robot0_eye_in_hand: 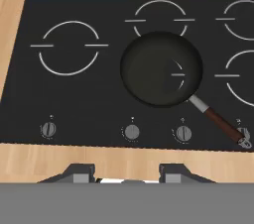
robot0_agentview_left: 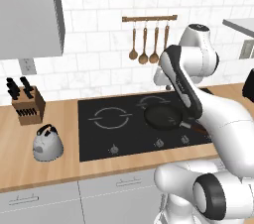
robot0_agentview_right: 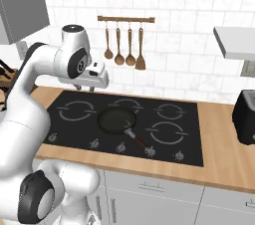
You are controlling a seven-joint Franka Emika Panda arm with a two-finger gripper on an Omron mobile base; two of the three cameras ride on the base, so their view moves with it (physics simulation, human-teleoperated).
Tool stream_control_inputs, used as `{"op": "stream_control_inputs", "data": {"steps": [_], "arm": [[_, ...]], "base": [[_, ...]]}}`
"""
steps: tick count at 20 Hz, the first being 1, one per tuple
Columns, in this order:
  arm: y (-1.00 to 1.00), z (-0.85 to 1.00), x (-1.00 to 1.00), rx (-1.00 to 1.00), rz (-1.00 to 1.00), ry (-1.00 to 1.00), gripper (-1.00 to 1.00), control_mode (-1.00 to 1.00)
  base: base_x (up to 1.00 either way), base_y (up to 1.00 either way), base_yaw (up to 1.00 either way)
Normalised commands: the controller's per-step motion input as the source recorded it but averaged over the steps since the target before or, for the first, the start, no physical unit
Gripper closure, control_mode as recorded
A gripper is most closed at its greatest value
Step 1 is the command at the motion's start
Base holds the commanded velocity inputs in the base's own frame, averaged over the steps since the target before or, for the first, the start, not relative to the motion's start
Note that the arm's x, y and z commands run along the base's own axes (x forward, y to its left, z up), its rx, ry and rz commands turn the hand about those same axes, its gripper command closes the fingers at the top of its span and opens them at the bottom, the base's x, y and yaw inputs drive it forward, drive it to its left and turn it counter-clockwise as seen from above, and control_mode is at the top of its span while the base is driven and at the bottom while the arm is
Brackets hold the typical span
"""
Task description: Pick the kettle from the counter and place it on a stove burner. Then turn the burner on.
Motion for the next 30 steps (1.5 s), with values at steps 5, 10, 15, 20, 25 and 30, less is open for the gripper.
{"op": "stream_control_inputs", "data": {"steps": [5,10,15,20,25,30], "arm": [[0.00,0.00,-0.02,0.00,0.00,0.00,-1.00,-1.00],[0.80,-0.13,-0.04,-0.11,0.03,-0.04,-1.00,-1.00],[1.00,-0.24,0.00,-0.09,0.12,0.02,-1.00,-1.00],[1.00,-0.21,0.00,-0.02,0.26,0.13,-1.00,-1.00],[1.00,-0.07,0.00,0.00,0.36,0.18,-1.00,-1.00],[1.00,-0.17,0.03,0.00,0.30,0.17,-1.00,-1.00]], "base": [[0.00,0.00,0.00],[0.00,0.00,0.00],[0.00,0.00,0.00],[0.00,0.00,0.00],[0.00,0.00,0.00],[0.00,0.00,0.00]]}}
